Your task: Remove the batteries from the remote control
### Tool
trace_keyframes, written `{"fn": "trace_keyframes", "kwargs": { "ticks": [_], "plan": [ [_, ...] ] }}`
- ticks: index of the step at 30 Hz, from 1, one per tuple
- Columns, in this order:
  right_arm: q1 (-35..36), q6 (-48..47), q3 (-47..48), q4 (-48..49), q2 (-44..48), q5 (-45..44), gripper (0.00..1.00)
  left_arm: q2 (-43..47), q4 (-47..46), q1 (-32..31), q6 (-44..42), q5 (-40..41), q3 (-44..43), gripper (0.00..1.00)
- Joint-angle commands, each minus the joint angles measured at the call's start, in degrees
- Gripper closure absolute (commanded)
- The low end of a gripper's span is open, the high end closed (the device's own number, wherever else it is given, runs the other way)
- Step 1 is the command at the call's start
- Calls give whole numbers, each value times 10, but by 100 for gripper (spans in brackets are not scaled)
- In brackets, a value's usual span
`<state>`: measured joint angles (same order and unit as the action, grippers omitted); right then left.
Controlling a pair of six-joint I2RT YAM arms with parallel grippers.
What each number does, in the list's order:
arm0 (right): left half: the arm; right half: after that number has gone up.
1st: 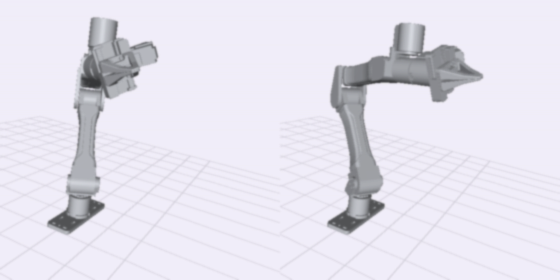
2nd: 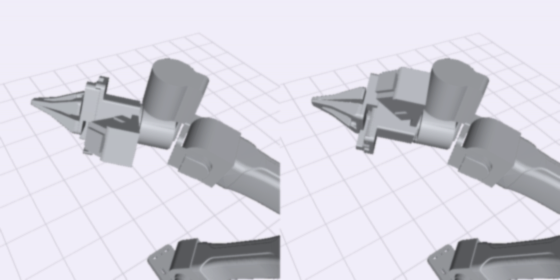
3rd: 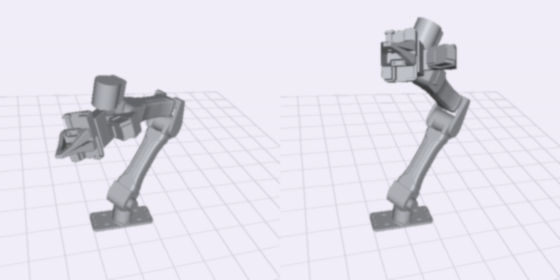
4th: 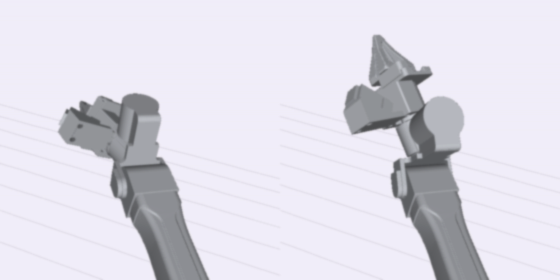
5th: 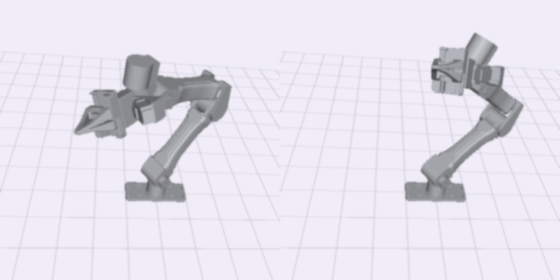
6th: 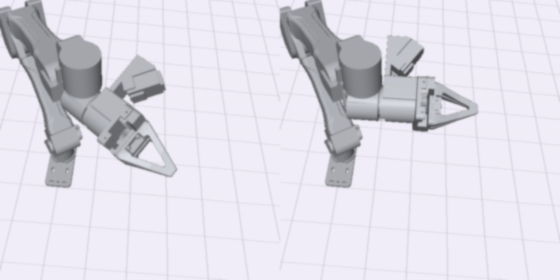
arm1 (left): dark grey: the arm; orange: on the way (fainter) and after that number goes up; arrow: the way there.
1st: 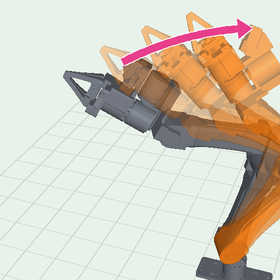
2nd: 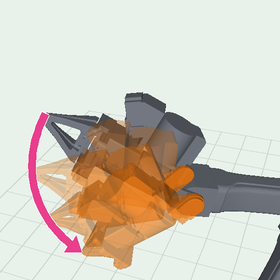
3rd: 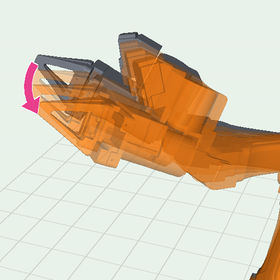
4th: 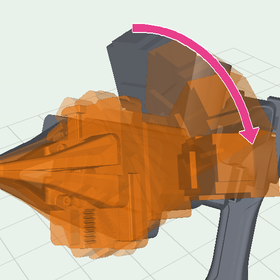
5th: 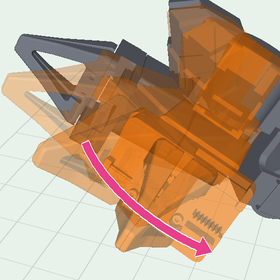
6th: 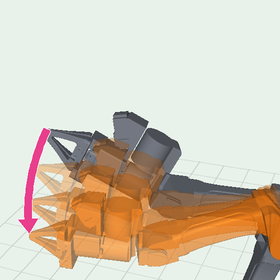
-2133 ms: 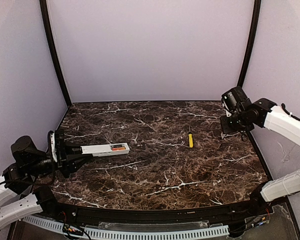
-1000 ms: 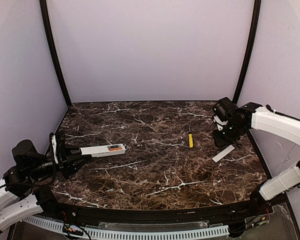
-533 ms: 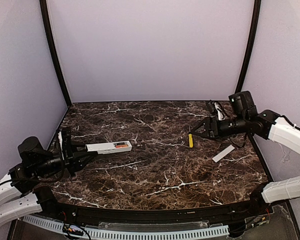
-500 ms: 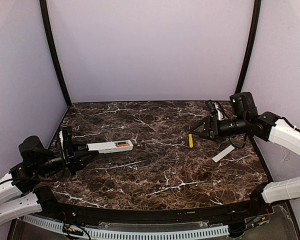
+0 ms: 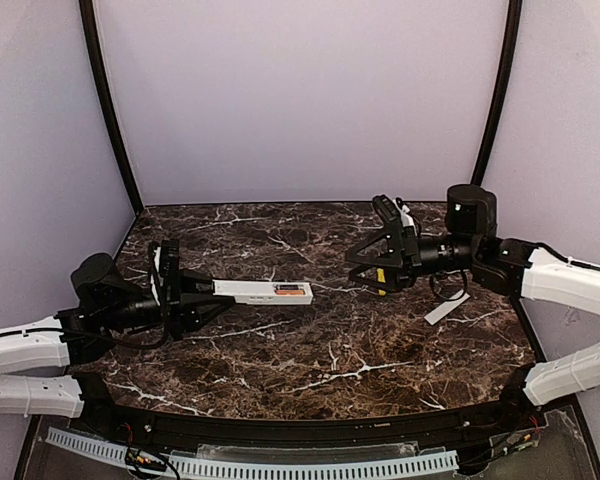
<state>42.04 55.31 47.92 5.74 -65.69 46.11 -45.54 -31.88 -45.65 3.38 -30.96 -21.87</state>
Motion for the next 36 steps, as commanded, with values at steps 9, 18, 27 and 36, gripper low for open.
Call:
{"fn": "trace_keyframes", "kwargs": {
  "ticks": [9,18,27,36],
  "plan": [
    [43,100,-22,109,-37,15,4,-70,-132,-36,-38,-49,-54,100],
    [74,128,-19,166,-66,29,12,-91,-150,-39,-54,-46,-61,100],
    [87,134,-18,184,-71,30,37,-102,-156,-42,-62,-41,-63,100],
    [92,133,-15,189,-73,31,64,-103,-150,-43,-66,-39,-62,100]
  ]
}}
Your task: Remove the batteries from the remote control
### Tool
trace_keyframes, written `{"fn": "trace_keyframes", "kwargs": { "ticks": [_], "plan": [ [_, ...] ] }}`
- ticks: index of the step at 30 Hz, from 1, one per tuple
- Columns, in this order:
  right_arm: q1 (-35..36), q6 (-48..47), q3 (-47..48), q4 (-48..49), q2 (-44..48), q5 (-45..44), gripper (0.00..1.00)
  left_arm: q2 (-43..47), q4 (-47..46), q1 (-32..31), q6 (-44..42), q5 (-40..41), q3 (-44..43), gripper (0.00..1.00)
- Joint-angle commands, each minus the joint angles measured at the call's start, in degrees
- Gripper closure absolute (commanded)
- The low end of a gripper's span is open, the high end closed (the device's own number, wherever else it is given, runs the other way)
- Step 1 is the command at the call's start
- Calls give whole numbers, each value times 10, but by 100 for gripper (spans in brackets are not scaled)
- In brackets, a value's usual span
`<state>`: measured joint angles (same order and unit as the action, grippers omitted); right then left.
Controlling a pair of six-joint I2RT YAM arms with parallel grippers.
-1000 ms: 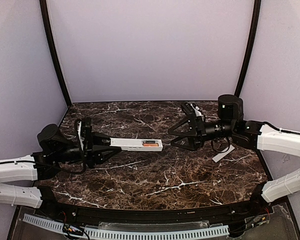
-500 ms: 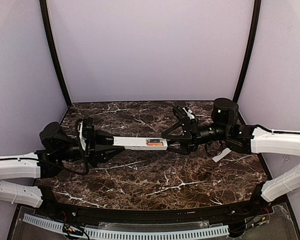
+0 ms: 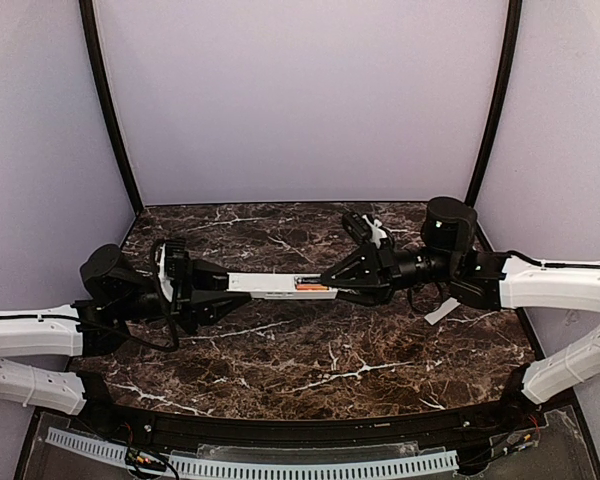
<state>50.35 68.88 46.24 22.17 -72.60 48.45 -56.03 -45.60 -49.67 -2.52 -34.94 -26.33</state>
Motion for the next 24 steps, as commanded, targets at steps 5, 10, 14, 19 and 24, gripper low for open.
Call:
{"fn": "trace_keyframes", "kwargs": {
  "ticks": [5,10,14,19,24],
  "plan": [
    [10,-6,0,24,-1,9,80,4,-4,-2,-11,1,-16,100],
    [10,-8,-3,22,1,7,92,8,14,-2,-7,15,-18,94],
    [10,-15,-3,19,2,5,96,13,28,-2,4,24,-17,57],
    [10,-23,0,16,3,0,99,33,60,-2,21,52,-13,6],
    [10,-34,6,11,3,-6,100,67,113,-2,69,72,-14,2]
  ]
}}
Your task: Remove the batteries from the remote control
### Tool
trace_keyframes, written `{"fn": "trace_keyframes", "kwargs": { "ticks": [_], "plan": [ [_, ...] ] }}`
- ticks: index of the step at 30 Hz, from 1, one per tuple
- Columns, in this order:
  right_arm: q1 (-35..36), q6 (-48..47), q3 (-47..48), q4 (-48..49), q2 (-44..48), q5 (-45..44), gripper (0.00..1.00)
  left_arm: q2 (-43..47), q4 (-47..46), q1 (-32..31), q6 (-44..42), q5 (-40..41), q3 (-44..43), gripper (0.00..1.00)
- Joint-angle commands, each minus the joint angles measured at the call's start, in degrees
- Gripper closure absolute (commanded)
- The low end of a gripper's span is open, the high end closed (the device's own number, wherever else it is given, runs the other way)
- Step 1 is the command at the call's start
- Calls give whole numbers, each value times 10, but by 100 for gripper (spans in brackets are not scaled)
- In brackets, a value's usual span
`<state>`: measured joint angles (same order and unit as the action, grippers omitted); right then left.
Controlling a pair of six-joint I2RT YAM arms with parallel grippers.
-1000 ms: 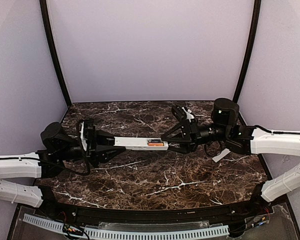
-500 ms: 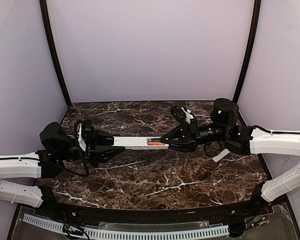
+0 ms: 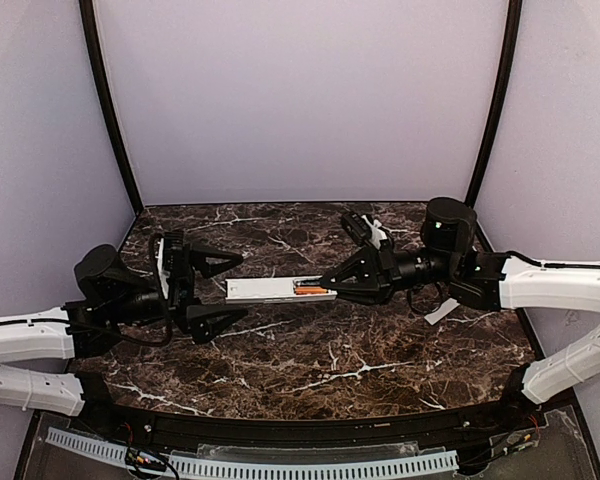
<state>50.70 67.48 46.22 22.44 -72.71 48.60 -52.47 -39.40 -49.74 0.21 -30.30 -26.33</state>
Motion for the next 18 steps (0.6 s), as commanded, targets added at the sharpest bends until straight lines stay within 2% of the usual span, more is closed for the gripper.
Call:
{"fn": "trace_keyframes", "kwargs": {
  "ticks": [1,4,7,12,18],
  "plan": [
    [6,-23,8,6,6,-10,100,37,67,-2,59,33,-14,1],
    [6,-36,15,-2,8,-13,100,62,100,-2,112,60,-13,2],
    [5,-56,29,-14,10,-18,100,79,182,-2,193,104,-30,1],
    [-2,-82,43,-33,16,-31,100,75,316,-2,264,122,-88,1],
    [-9,-99,50,-49,17,-33,100,35,396,-1,345,104,-153,2]
  ]
}}
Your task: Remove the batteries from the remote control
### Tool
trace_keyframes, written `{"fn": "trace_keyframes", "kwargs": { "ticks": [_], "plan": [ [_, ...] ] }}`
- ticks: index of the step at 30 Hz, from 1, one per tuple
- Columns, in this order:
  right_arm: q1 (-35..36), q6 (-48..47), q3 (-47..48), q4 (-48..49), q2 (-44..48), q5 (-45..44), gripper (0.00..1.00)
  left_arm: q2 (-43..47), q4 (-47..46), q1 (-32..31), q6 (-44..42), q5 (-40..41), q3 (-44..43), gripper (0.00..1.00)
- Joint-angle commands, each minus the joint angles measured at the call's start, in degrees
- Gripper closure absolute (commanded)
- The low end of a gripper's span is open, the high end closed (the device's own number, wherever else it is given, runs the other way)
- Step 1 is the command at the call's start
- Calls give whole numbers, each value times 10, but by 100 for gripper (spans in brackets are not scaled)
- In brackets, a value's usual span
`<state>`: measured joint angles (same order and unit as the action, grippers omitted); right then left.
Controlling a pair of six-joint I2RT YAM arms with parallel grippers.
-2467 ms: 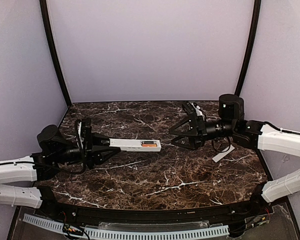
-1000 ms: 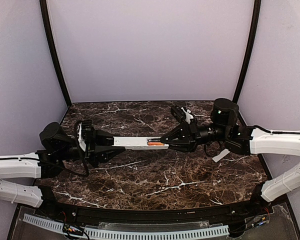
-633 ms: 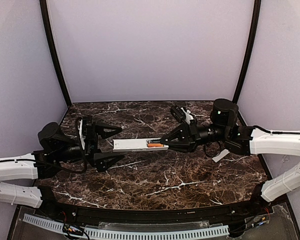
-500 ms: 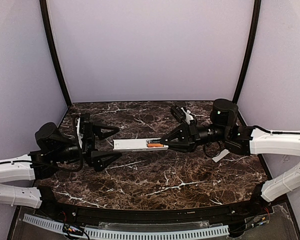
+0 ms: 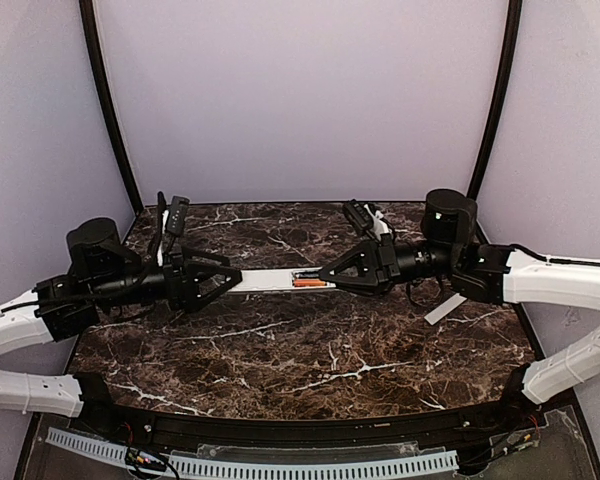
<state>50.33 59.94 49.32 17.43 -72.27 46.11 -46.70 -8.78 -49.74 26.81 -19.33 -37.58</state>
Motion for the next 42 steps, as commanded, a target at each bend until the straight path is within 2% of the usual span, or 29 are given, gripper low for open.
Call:
{"fn": "trace_keyframes", "kwargs": {
  "ticks": [1,8,18,26,33,34,36,39,42],
  "plan": [
    [-6,-25,19,1,13,-8,100,-35,94,-2,90,-11,-44,2],
    [-6,-32,19,-4,18,-8,100,-88,25,-2,201,-113,-58,12],
    [-7,-37,14,-15,27,-18,100,-117,-30,-2,240,-138,-48,35],
    [-7,-37,13,-17,27,-21,100,-126,-75,-2,255,-147,-36,62],
    [-7,-38,8,-22,30,-39,100,-126,-76,-1,257,-146,-36,93],
    [-8,-39,8,-24,30,-41,98,-126,-75,-2,257,-146,-36,98],
    [-9,-40,10,-31,30,-46,90,-125,-72,-1,255,-144,-35,99],
    [-10,-42,12,-36,29,-48,63,-123,-70,-2,251,-139,-34,100],
    [-11,-46,16,-46,31,-49,44,-120,-66,-1,243,-132,-34,100]
  ]
}}
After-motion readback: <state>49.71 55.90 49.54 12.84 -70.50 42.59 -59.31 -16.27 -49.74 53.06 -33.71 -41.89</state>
